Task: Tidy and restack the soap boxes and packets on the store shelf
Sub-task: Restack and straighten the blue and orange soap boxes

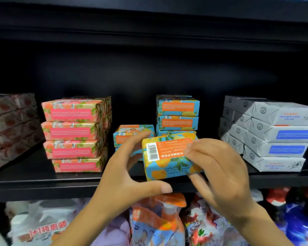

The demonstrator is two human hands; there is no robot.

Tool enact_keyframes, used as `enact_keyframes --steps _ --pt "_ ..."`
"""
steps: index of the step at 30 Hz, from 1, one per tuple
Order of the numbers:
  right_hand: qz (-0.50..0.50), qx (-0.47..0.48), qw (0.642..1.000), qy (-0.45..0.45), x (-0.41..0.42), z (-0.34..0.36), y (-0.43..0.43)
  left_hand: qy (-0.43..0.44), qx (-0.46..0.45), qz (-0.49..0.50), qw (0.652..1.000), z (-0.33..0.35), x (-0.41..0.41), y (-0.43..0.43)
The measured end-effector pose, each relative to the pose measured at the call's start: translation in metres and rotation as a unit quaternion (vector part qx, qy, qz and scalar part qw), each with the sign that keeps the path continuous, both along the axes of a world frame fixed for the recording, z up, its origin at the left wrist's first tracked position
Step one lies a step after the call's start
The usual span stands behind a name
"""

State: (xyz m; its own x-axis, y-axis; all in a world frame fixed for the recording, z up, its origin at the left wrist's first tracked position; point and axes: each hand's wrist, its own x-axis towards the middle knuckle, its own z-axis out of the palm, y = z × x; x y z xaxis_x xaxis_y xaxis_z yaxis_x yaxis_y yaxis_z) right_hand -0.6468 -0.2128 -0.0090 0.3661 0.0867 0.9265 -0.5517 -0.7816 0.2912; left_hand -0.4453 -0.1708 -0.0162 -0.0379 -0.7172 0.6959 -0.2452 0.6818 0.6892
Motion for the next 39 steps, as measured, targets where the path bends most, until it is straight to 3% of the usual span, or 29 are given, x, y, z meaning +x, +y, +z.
enact_keyframes --steps 3,6,11,13,17,19,21,23,25,30,34,39 --pt "0.012 -0.047 0.999 0.000 0.006 -0.002 -0.001 -0.009 -0.006 -0.008 1.000 0.002 0.000 0.003" --pt "0.023 -0.022 0.999 0.036 0.005 0.000 -0.004 -0.034 -0.041 0.030 0.998 0.003 0.000 0.001" --pt "0.072 0.220 0.973 0.018 -0.005 0.011 -0.003 -0.170 -0.160 0.161 0.959 0.012 0.011 0.008" --pt "0.054 0.304 0.951 0.007 -0.006 0.017 -0.004 -0.261 -0.156 0.178 0.936 0.031 -0.001 -0.002" --pt "0.073 0.378 0.920 0.078 -0.006 0.029 -0.007 -0.401 -0.159 0.164 0.887 0.028 0.004 -0.012" --pt "0.092 0.356 0.926 0.088 -0.006 0.032 -0.005 -0.329 -0.198 0.134 0.914 0.016 0.012 -0.002" --pt "0.094 0.307 0.945 0.065 -0.003 0.030 -0.002 -0.322 -0.197 0.143 0.915 0.013 0.015 -0.007" --pt "0.090 0.235 0.967 0.033 0.000 0.026 0.002 -0.282 -0.091 0.180 0.938 0.019 0.006 -0.009" --pt "0.066 0.133 0.989 0.020 0.004 0.022 0.005 -0.189 -0.091 0.169 0.963 0.015 0.010 -0.002" --pt "0.030 -0.003 1.000 -0.005 0.018 0.014 0.006 -0.043 0.014 0.015 0.999 0.004 0.012 0.018" --pt "0.023 -0.024 0.999 -0.014 0.027 0.006 0.006 0.045 0.033 -0.015 0.998 0.008 0.013 0.017" --pt "0.040 0.076 0.996 0.005 0.028 -0.005 0.006 0.067 -0.002 0.066 0.996 0.011 0.018 0.019"
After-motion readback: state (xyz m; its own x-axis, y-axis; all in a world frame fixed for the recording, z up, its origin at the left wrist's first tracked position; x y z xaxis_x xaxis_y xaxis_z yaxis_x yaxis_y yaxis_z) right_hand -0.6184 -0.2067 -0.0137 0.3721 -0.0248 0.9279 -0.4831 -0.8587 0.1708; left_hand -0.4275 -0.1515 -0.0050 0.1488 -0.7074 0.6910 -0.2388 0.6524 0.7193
